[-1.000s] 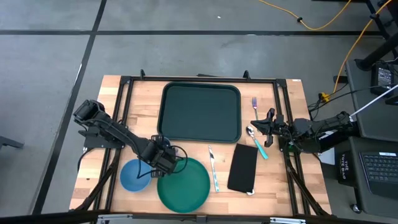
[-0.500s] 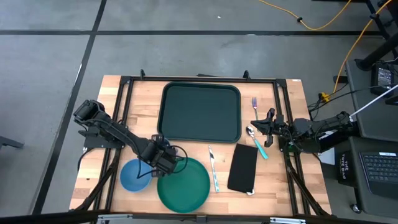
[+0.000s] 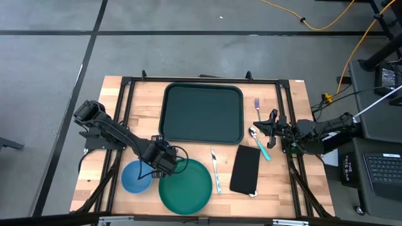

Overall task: Set up tray
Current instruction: Put the blue mug on the top left of the green serving tray

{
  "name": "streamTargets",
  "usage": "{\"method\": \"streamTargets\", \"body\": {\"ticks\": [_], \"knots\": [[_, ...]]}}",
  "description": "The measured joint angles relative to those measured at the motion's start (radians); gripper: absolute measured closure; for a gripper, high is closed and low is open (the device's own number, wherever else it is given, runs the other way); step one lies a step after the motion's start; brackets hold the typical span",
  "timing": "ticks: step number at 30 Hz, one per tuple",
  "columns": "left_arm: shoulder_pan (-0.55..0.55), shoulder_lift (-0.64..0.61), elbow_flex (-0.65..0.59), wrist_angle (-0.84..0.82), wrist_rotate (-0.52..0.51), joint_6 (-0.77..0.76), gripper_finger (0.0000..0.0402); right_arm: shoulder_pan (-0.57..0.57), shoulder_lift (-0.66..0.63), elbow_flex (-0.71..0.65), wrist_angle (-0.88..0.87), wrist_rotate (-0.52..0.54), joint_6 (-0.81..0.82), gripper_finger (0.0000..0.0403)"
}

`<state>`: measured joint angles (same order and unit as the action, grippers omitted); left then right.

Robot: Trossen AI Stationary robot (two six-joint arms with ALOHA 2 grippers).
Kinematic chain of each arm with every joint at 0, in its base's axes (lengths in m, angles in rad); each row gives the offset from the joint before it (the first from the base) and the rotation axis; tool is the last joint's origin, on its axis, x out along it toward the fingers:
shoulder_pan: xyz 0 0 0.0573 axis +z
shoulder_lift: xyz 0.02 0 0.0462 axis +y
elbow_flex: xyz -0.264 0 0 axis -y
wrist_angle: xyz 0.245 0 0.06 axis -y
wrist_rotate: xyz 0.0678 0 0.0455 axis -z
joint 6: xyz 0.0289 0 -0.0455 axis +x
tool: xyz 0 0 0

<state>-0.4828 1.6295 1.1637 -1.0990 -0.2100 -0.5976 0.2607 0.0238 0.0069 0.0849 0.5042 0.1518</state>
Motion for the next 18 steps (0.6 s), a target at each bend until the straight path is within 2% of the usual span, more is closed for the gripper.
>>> {"method": "streamTargets", "body": {"ticks": [9, 18], "knots": [[0.000, -0.044, 0.105, -0.040, -0.003, 0.024, 0.0398, 0.000, 0.000, 0.000, 0.000, 0.000, 0.001, 0.0393], [0.036, -0.056, 0.224, -0.168, -0.006, 0.036, 0.0398, 0.000, 0.000, 0.000, 0.000, 0.000, 0.001, 0.0393]]}}
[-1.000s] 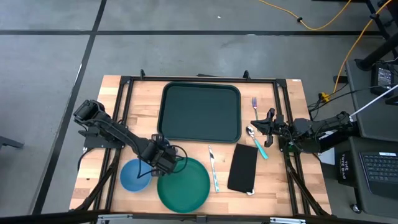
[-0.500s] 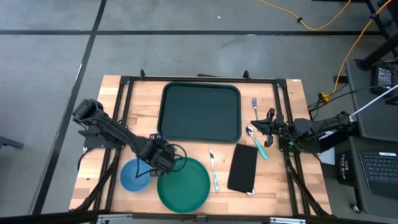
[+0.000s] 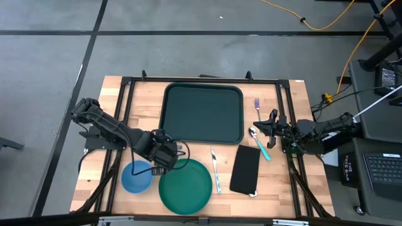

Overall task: Set up tray
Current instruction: Put the blue mug on the top left of the green serving tray

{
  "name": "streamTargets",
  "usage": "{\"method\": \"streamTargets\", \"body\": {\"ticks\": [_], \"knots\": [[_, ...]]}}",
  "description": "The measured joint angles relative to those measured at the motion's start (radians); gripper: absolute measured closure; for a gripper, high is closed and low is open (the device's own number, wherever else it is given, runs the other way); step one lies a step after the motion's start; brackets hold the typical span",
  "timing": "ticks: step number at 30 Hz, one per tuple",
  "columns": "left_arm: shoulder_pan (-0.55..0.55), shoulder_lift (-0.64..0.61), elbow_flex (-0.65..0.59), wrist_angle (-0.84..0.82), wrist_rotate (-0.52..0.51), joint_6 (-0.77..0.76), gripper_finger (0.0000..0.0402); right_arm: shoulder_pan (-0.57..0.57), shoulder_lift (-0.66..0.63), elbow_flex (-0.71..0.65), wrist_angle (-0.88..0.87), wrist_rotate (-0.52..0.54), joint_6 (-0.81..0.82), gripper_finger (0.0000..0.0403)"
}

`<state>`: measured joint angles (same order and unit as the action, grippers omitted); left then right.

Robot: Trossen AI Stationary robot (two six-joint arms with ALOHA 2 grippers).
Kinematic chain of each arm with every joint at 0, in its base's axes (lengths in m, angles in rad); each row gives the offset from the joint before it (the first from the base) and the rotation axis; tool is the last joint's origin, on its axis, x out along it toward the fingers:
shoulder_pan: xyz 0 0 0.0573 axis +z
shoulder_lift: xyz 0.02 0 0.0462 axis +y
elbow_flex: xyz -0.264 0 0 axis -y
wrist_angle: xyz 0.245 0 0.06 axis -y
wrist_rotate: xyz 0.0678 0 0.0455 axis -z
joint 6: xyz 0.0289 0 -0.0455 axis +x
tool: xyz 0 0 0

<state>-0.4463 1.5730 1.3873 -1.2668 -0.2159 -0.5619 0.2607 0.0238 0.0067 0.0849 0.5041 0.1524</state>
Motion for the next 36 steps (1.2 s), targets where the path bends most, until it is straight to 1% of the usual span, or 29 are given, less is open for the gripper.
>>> {"method": "streamTargets", "body": {"ticks": [7, 11, 15, 22, 27, 33, 36], "knots": [[0.070, 0.000, 0.004, 0.007, 0.004, 0.092, 0.0398, 0.000, 0.000, 0.000, 0.000, 0.000, 0.000, 0.0393], [0.133, 0.000, 0.004, 0.007, 0.002, 0.156, 0.0398, 0.000, 0.000, 0.000, 0.000, 0.000, 0.000, 0.0393], [0.206, 0.000, 0.004, 0.013, 0.001, 0.255, 0.0398, 0.000, 0.000, 0.000, 0.000, 0.000, 0.000, 0.0393], [0.370, 0.000, 0.004, 0.029, 0.001, 0.427, 0.0398, 0.000, 0.000, 0.000, 0.000, 0.000, 0.000, 0.0393], [0.513, 0.000, 0.004, 0.089, 0.005, 0.567, 0.0398, 0.000, 0.000, 0.000, 0.000, 0.000, 0.000, 0.0393], [0.667, 0.000, 0.005, 0.157, 0.071, 0.690, 0.0398, 0.000, 0.000, 0.000, 0.000, 0.000, 0.000, 0.0393], [0.725, 0.000, 0.005, 0.163, 0.078, 0.734, 0.0398, 0.000, 0.000, 0.000, 0.000, 0.000, 0.000, 0.0393]]}}
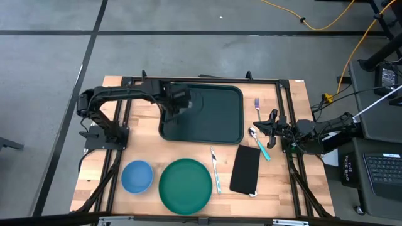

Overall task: Set up tray
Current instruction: Put the blue mug on the top left of the green serving tray

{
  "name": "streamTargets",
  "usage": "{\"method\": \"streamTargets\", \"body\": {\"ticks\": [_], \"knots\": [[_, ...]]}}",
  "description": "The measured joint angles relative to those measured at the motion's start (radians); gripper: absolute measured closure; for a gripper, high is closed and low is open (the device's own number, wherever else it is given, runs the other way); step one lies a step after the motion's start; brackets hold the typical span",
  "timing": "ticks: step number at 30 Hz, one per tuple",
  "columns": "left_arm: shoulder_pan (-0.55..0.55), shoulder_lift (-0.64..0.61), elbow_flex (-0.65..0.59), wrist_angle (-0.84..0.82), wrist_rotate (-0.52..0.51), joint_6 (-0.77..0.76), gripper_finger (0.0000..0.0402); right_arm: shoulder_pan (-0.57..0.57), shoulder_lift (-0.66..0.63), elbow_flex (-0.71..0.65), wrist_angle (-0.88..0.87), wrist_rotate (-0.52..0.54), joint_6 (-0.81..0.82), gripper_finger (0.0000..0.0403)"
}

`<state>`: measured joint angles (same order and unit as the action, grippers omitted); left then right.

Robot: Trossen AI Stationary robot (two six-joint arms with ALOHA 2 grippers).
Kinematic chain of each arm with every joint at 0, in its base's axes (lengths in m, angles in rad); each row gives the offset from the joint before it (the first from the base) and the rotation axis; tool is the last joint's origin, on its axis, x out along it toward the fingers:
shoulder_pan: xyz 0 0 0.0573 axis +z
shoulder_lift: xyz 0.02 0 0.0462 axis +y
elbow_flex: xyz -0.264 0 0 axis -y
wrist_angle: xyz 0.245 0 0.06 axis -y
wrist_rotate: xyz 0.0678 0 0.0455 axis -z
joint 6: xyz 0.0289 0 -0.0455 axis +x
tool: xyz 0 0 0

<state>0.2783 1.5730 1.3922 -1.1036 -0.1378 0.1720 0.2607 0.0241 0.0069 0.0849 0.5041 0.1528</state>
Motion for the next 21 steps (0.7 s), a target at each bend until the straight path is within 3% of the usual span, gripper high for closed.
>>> {"method": "streamTargets", "body": {"ticks": [7, 12, 21], "knots": [[0.095, 0.000, 0.000, 0.015, 0.005, 0.082, 0.0398, 0.000, 0.000, 0.000, 0.000, 0.000, 0.000, 0.0393], [0.143, 0.002, -0.051, 0.103, 0.062, 0.123, 0.0398, 0.000, 0.000, 0.000, 0.000, 0.000, 0.000, 0.0393], [0.174, 0.012, -0.132, 0.166, 0.056, 0.147, 0.0398, 0.000, 0.000, 0.000, 0.000, 0.000, 0.000, 0.0393]]}}
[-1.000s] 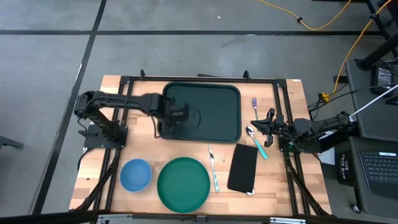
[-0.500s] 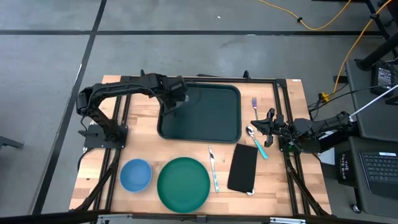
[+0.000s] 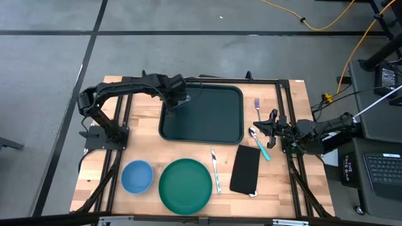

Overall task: Set up tray
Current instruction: Put the blue mug on the top left of the green serving tray

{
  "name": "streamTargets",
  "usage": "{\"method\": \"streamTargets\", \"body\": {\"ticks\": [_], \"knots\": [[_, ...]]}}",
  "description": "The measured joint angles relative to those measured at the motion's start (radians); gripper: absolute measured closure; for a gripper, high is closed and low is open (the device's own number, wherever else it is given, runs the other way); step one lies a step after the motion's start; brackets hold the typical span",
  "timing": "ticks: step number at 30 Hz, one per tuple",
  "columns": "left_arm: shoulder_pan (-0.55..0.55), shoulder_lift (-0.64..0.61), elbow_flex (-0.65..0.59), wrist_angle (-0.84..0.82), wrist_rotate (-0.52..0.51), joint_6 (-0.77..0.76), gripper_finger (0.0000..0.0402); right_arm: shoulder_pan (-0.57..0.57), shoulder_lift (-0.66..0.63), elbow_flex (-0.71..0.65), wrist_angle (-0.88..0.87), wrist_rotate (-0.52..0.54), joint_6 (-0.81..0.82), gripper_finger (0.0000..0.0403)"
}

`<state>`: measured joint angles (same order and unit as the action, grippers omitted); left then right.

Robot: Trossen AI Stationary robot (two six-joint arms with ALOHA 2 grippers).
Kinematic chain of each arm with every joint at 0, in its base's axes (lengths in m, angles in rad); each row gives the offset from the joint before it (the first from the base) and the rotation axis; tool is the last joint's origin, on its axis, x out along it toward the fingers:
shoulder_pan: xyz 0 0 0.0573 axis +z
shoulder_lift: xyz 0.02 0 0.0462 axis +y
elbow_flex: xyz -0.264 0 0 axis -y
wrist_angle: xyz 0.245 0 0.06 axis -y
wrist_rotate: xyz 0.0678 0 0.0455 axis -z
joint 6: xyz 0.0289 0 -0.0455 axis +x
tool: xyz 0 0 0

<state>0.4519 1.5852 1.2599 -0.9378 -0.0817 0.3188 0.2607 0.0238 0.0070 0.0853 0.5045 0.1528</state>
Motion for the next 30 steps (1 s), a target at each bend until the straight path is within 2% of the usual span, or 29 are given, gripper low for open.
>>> {"method": "streamTargets", "body": {"ticks": [14, 19, 30], "knots": [[0.017, 0.003, -0.019, 0.044, 0.004, 0.124, 0.0398, 0.000, 0.000, 0.000, 0.000, 0.000, -0.001, 0.0393], [0.069, 0.045, 0.038, 0.042, 0.050, 0.142, 0.0398, 0.000, 0.000, 0.000, 0.000, 0.000, 0.000, 0.0393], [0.142, 0.189, 0.181, -0.072, 0.049, 0.200, 0.0398, 0.000, 0.000, 0.000, 0.000, 0.000, -0.008, 0.0393]]}}
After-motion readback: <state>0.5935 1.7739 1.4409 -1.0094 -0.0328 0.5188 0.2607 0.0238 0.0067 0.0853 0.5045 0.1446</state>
